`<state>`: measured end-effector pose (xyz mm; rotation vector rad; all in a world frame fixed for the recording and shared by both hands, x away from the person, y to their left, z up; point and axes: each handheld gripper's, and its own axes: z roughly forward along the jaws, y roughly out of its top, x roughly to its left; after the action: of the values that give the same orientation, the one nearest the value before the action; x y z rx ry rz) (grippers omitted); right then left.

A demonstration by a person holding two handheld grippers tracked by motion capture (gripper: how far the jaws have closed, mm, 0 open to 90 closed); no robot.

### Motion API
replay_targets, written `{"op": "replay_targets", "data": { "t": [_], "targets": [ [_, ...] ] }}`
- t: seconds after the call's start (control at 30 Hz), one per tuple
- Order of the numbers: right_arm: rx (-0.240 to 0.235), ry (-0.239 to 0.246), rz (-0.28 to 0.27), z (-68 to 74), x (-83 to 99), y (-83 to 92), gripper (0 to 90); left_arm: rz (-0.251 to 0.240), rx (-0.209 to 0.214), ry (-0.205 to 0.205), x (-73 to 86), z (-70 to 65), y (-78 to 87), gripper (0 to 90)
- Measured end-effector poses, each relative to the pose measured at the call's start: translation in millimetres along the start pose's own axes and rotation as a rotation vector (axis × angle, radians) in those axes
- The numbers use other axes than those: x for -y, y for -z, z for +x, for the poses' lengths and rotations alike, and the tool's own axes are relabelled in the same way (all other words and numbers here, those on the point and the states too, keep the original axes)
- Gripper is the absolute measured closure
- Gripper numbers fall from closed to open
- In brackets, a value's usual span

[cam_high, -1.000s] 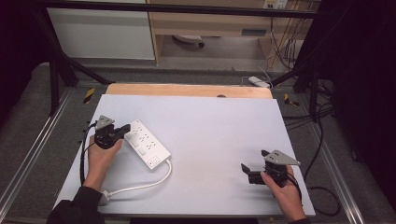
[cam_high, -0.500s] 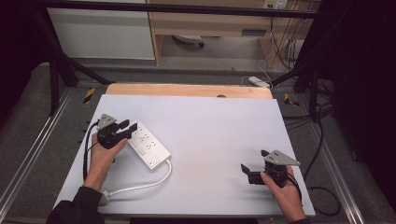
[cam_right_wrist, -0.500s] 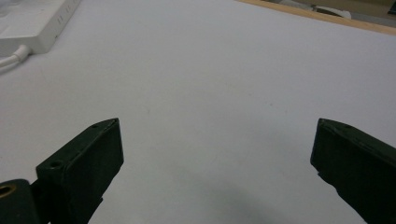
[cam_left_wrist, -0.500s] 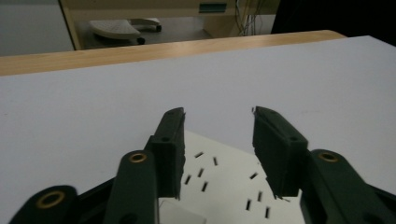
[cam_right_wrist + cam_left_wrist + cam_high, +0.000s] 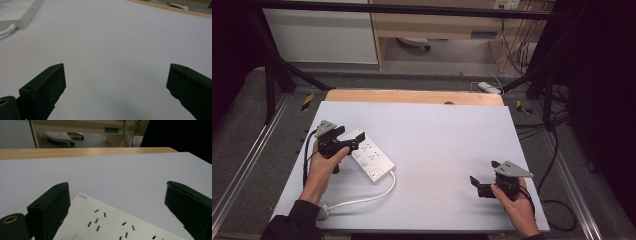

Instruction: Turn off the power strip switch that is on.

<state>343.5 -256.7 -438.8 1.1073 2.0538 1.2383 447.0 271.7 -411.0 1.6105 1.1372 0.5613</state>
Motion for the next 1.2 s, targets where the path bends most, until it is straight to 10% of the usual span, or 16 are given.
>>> {"op": "replay_targets", "data": {
  "t": [1.2],
  "targets": [
    [-0.022, -0.004, -0.02, 0.4, -2.4, 1.7, 2.7, -0.114, 0.018, -0.033, -23.2, -7.3, 62.4, 5.6]
  ]
}}
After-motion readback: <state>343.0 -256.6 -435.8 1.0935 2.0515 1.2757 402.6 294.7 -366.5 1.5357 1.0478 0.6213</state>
